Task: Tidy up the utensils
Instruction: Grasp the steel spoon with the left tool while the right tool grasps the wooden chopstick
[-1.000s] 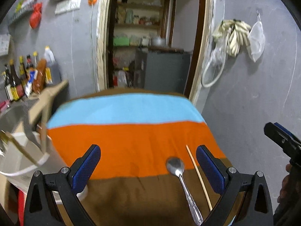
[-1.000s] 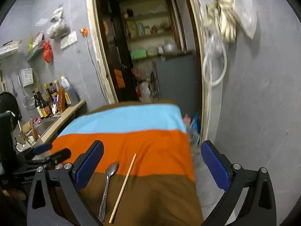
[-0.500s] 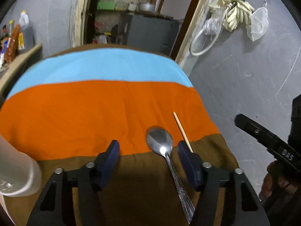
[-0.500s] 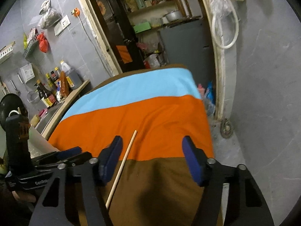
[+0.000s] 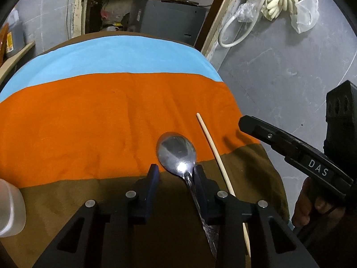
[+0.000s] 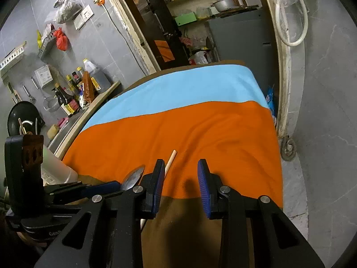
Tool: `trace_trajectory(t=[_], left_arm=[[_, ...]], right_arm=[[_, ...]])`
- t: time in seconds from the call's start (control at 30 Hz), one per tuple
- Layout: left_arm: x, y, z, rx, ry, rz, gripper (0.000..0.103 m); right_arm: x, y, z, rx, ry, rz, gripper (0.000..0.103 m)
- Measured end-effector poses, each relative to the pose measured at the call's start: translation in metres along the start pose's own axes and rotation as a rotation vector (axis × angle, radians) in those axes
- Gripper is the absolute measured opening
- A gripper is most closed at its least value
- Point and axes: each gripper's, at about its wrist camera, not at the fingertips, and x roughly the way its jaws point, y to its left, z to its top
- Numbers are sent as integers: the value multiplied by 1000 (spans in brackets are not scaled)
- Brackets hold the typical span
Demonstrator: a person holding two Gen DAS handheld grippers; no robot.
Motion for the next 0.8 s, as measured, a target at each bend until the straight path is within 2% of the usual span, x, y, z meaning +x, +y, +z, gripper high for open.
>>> trace_trajectory(t=[0.13,0.27,0.5,0.57,0.63,0.8], left_arm=[[5,-5,4,28,11,25,29],[5,-1,5,3,10,14,27],[2,12,4,-54,10,30,9],[1,16,4,-72,11,18,9],[0,18,4,-75,10,18,9],[-4,19,3,-80,9,36,8]], right_arm=[[7,0,-1,1,19,8,27],[10,-3,-2,2,36,11,27],[18,3,0,-34,70,33,27],[22,6,1,-44,84,48,27],[27,5,3,-46,106,59,21],[41,8,5,-58,157,75,20]])
